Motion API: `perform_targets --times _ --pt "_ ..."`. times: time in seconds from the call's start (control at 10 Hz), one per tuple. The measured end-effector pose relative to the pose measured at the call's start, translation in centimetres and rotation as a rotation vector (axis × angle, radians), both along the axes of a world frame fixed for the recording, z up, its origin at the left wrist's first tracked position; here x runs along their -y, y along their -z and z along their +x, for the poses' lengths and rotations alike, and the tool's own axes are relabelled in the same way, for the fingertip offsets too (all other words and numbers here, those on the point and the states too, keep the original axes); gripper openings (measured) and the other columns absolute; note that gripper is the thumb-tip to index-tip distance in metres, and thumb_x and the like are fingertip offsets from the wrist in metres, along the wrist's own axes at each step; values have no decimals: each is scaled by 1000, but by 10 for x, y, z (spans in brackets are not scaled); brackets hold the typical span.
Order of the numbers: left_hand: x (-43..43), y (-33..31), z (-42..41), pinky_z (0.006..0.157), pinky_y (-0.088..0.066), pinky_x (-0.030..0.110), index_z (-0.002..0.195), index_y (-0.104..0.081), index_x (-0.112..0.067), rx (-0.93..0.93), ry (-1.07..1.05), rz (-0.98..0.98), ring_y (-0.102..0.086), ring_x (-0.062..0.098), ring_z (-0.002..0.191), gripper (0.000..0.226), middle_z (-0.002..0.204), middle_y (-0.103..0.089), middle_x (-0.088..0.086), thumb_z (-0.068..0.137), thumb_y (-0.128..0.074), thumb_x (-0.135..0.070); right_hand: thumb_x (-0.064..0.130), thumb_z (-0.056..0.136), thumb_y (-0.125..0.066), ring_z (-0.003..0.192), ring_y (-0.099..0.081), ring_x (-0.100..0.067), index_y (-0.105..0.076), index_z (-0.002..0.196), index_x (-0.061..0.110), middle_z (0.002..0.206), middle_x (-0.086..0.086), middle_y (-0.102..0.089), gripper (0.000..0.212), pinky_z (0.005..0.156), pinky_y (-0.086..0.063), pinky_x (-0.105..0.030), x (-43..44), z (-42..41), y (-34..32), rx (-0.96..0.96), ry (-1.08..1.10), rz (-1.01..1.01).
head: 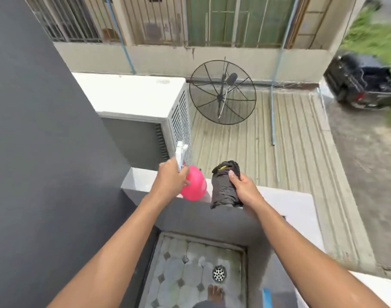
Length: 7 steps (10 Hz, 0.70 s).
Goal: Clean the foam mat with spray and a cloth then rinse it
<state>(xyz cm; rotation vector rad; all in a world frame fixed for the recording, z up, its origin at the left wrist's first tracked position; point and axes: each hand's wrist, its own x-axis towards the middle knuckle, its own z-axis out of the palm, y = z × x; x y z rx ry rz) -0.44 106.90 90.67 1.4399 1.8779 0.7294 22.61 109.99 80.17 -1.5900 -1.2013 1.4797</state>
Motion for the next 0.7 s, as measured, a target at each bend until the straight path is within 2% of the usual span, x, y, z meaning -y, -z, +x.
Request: perform_targets --times 0.1,0.2,0.3,0.4,0.5,0.6,0.7 --pt "-37 12 25 66 -63 45 93 -60 -7 -26 48 -22 -74 15 55 14 67 -72 12 94 -51 -17 26 100 -65 113 -71 -33 -72 105 20 115 -13 -77 10 103 -55 -49 -13 27 33 117 39 -75" --pt "-55 21 43 66 -63 44 85 -59 -6 -66 77 -31 -73 17 55 20 59 -71 8 95 -50 -20 20 98 -67 116 -67 -34 -72 118 9 118 -14 -75 23 100 -52 -38 -12 48 57 341 48 -177" --pt "-65 24 53 66 -63 43 79 -61 -1 -128 118 -59 -73 19 57 25 56 -70 9 95 -49 -17 26 101 -63 120 -64 -36 -69 126 7 125 -16 -71 32 99 -48 -36 -11 51 54 442 60 -171" --pt "-68 29 59 67 -63 42 103 -59 -3 -158 129 -71 -73 21 57 19 66 -72 11 92 -49 -16 26 103 -60 121 -62 -36 -65 128 6 128 -17 -69 33 97 -47 -35 -14 49 48 511 97 -153" --pt "-68 27 62 72 -62 46 124 -51 -11 -158 135 -115 -74 32 74 36 90 -69 15 91 -52 -26 21 102 -59 124 -59 -37 -60 131 3 130 -18 -66 34 102 -49 -38 -14 50 39 590 68 -154" --pt "-67 14 63 90 -53 46 139 -43 -9 -295 184 -177 -64 39 109 67 122 -63 18 97 -42 -62 23 105 -55 138 -49 -36 -48 147 2 147 -18 -55 48 113 -41 -43 -25 52 25 675 16 -68" --pt "-76 -24 52 101 -43 50 149 -33 -9 -344 180 -87 -52 38 129 102 144 -51 18 86 -12 -87 29 108 -47 148 -37 -33 -40 155 7 158 -16 -43 52 119 -34 -44 -49 55 -8 669 -58 62"
